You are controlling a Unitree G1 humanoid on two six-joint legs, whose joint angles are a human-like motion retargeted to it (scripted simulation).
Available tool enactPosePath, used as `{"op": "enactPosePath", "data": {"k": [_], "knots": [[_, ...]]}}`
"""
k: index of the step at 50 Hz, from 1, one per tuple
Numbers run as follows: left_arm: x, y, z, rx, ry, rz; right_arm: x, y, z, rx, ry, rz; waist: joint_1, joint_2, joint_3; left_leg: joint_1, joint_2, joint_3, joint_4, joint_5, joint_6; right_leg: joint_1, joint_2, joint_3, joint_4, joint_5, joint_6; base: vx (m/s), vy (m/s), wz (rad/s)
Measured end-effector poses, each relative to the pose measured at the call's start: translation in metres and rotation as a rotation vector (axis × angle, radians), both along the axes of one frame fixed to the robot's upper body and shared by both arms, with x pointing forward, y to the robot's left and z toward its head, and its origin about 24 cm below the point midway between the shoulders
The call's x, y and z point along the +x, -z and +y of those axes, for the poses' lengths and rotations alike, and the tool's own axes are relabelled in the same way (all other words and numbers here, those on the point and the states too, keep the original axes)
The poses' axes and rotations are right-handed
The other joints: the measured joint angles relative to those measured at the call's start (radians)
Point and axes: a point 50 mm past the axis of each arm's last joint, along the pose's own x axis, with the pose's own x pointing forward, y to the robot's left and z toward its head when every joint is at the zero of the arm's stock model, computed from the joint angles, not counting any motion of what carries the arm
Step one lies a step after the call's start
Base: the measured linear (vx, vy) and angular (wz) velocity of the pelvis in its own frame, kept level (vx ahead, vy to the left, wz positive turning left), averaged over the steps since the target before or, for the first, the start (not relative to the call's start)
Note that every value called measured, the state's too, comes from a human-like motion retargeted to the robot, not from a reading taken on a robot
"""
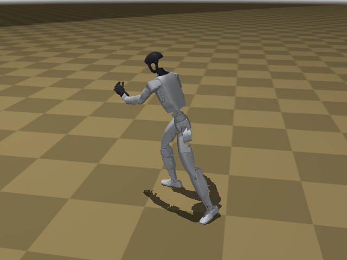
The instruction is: Kungfu
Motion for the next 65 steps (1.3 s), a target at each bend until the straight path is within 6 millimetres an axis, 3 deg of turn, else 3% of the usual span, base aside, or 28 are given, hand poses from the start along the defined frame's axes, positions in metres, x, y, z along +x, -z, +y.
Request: {"op": "enactPosePath", "data": {"k": [5, 7, 10, 13, 15, 16, 17, 18, 20, 22, 23, 25, 28, 30, 35, 40, 44, 47, 50, 53, 55, 58, 61, 63, 65], "knots": [[-0.002, 0.009, -0.001, -0.072, 0.021, 0.04, -0.016, -0.043, 0.001, -0.064, -0.06, -0.185, 0.031, 0.027, 0.064, -0.116, 0.012, -0.076, -0.029, 0.027, 0.0, -0.046, -0.029, -0.037, 0.077, -0.063, 0.0, -0.23, -0.07, 1.06], [-0.001, 0.029, -0.001, -0.116, 0.044, 0.132, -0.014, -0.04, 0.008, 0.013, -0.049, -0.253, 0.06, 0.05, 0.078, -0.169, 0.016, -0.111, -0.031, 0.039, 0.0, -0.062, -0.044, -0.053, 0.104, -0.094, 0.005, -0.18, -0.02, 1.17], [-0.001, 0.08, -0.006, -0.143, 0.089, 0.335, 0.003, -0.012, 0.033, 0.228, -0.006, -0.365, 0.135, 0.091, 0.097, -0.234, 0.023, -0.121, -0.037, 0.062, 0.0, -0.09, -0.07, -0.081, 0.148, -0.141, 0.002, -0.25, 0.05, 0.96], [-0.008, 0.168, 0.002, -0.059, 0.037, 0.643, 0.038, 0.048, 0.084, 0.475, -0.045, -0.29, 0.216, 0.125, 0.103, -0.301, 0.029, -0.122, -0.042, 0.088, 0.0, -0.128, -0.084, -0.1, 0.187, -0.177, -0.003, -0.31, -0.03, 0.76], [-0.026, 0.248, 0.021, 0.041, -0.13, 0.952, 0.063, 0.107, 0.139, 0.706, -0.143, -0.006, 0.263, 0.139, 0.106, -0.333, 0.04, -0.112, -0.05, 0.108, 0.0, -0.15, -0.086, -0.112, 0.21, -0.198, -0.009, -0.3, -0.08, 0.61], [-0.047, 0.296, 0.028, 0.089, -0.247, 1.171, 0.066, 0.145, 0.172, 0.836, -0.242, 0.279, 0.273, 0.14, 0.097, -0.335, 0.028, -0.105, -0.071, 0.127, 0.0, -0.159, -0.102, -0.108, 0.232, -0.212, -0.009, -0.21, -0.09, 0.82], [-0.075, 0.334, 0.037, 0.162, -0.332, 1.361, 0.059, 0.177, 0.204, 0.947, -0.393, 0.581, 0.284, 0.144, 0.092, -0.338, 0.019, -0.097, -0.087, 0.145, 0.0, -0.167, -0.115, -0.105, 0.252, -0.225, -0.008, -0.14, -0.08, 0.92], [-0.1, 0.361, 0.052, 0.238, -0.359, 1.514, 0.043, 0.2, 0.225, 1.038, -0.607, 0.913, 0.296, 0.15, 0.097, -0.345, 0.017, -0.089, -0.092, 0.159, 0.0, -0.17, -0.12, -0.105, 0.265, -0.234, -0.009, -0.12, -0.07, 0.8], [-0.15, 0.398, 0.079, 0.335, -0.407, 1.742, 0.003, 0.216, 0.253, 1.181, -1.037, 1.515, 0.317, 0.168, 0.112, -0.353, 0.027, -0.061, -0.101, 0.196, 0.0, -0.164, -0.12, -0.112, 0.284, -0.251, -0.01, -0.07, -0.08, 0.59], [-0.177, 0.412, 0.098, 0.326, -0.493, 1.793, 0.0, 0.21, 0.284, 1.104, -1.365, 1.649, 0.35, 0.191, 0.151, -0.347, 0.081, -0.001, -0.1, 0.251, 0.0, -0.133, -0.081, -0.137, 0.277, -0.262, -0.019, -0.06, -0.13, 0.21], [-0.188, 0.417, 0.1, 0.292, -0.528, 1.792, 0.002, 0.209, 0.294, 1.0, -1.432, 1.658, 0.36, 0.2, 0.164, -0.333, 0.107, 0.039, -0.103, 0.281, 0.0, -0.111, -0.064, -0.148, 0.275, -0.271, -0.022, -0.05, -0.15, 0.16], [-0.201, 0.422, 0.103, 0.206, -0.565, 1.746, 0.008, 0.213, 0.308, 0.773, -1.382, 1.629, 0.37, 0.212, 0.189, -0.304, 0.143, 0.108, -0.112, 0.329, 0.006, -0.07, -0.04, -0.165, 0.269, -0.283, -0.025, -0.03, -0.09, 0.27], [-0.213, 0.425, 0.105, 0.149, -0.588, 1.703, 0.021, 0.216, 0.304, 0.567, -1.138, 1.47, 0.371, 0.215, 0.189, -0.302, 0.138, 0.118, -0.115, 0.359, 0.023, -0.041, -0.047, -0.166, 0.266, -0.285, -0.018, 0.02, 0.06, 0.44], [-0.217, 0.426, 0.106, 0.152, -0.606, 1.694, 0.024, 0.217, 0.302, 0.489, -1.085, 1.36, 0.371, 0.215, 0.184, -0.3, 0.132, 0.107, -0.113, 0.36, 0.026, -0.023, -0.053, -0.165, 0.263, -0.281, -0.013, 0.03, 0.07, 0.29], [-0.204, 0.421, 0.104, 0.167, -0.601, 1.644, 0.021, 0.215, 0.286, 0.514, -1.151, 1.354, 0.368, 0.199, 0.174, -0.282, 0.124, 0.093, -0.114, 0.333, 0.019, 0.012, -0.06, -0.163, 0.246, -0.259, -0.001, 0.03, 0.08, 0.11], [-0.17, 0.401, 0.096, 0.149, -0.573, 1.482, 0.025, 0.202, 0.26, 0.498, -1.178, 1.274, 0.353, 0.18, 0.166, -0.272, 0.119, 0.091, -0.121, 0.308, 0.003, 0.044, -0.064, -0.168, 0.215, -0.223, 0.012, 0.04, 0.11, 0.12], [-0.132, 0.373, 0.085, 0.154, -0.527, 1.287, 0.023, 0.184, 0.224, 0.406, -1.105, 1.104, 0.35, 0.161, 0.16, -0.272, 0.111, 0.105, -0.12, 0.298, 0.011, 0.082, -0.072, -0.18, 0.175, -0.188, 0.017, 0.04, 0.12, 0.24], [-0.1, 0.34, 0.073, 0.135, -0.476, 1.094, 0.008, 0.176, 0.186, 0.404, -0.996, 0.982, 0.346, 0.148, 0.156, -0.29, 0.102, 0.091, -0.099, 0.272, 0.049, 0.125, -0.085, -0.2, 0.13, -0.155, 0.02, 0.04, 0.17, 0.54], [-0.067, 0.29, 0.063, 0.087, -0.425, 0.852, -0.029, 0.176, 0.142, 0.484, -0.852, 0.877, 0.349, 0.126, 0.146, -0.329, 0.092, 0.061, -0.041, 0.228, 0.125, 0.174, -0.102, -0.224, 0.067, -0.114, 0.022, 0.05, 0.18, 0.7], [-0.046, 0.229, 0.06, 0.032, -0.387, 0.573, -0.088, 0.184, 0.093, 0.611, -0.656, 0.808, 0.365, 0.107, 0.121, -0.364, 0.094, 0.08, 0.049, 0.181, 0.215, 0.225, -0.119, -0.249, -0.012, -0.062, 0.025, 0.12, 0.25, 0.61], [-0.043, 0.187, 0.07, -0.016, -0.392, 0.392, -0.134, 0.188, 0.062, 0.688, -0.498, 0.781, 0.373, 0.098, 0.1, -0.367, 0.101, 0.125, 0.095, 0.158, 0.24, 0.257, -0.126, -0.262, -0.063, -0.023, 0.029, 0.24, 0.42, 0.32], [-0.055, 0.125, 0.1, -0.09, -0.444, 0.124, -0.2, 0.185, 0.02, 0.758, -0.232, 0.766, 0.371, 0.09, 0.074, -0.39, 0.098, 0.074, 0.163, 0.135, 0.223, 0.303, -0.115, -0.251, -0.144, 0.045, 0.039, 0.34, 0.45, 0.04], [-0.081, 0.069, 0.135, -0.165, -0.47, -0.098, -0.259, 0.172, -0.012, 0.744, 0.04, 0.736, 0.362, 0.095, 0.047, -0.435, 0.094, 0.013, 0.261, 0.07, 0.212, 0.354, -0.097, -0.234, -0.236, 0.126, 0.043, 0.41, 0.66, 0.19], [-0.1, 0.037, 0.149, -0.194, -0.438, -0.222, -0.29, 0.164, -0.024, 0.73, 0.205, 0.677, 0.367, 0.099, 0.027, -0.454, 0.08, -0.014, 0.321, 0.014, 0.201, 0.398, -0.093, -0.224, -0.299, 0.183, 0.048, 0.41, 0.67, 0.45], [-0.116, 0.013, 0.156, -0.208, -0.378, -0.32, -0.305, 0.161, -0.025, 0.706, 0.298, 0.579, 0.38, 0.102, 0.003, -0.474, 0.056, -0.041, 0.38, -0.044, 0.198, 0.452, -0.094, -0.218, -0.37, 0.24, 0.053, 0.46, 0.65, 0.66]]}}
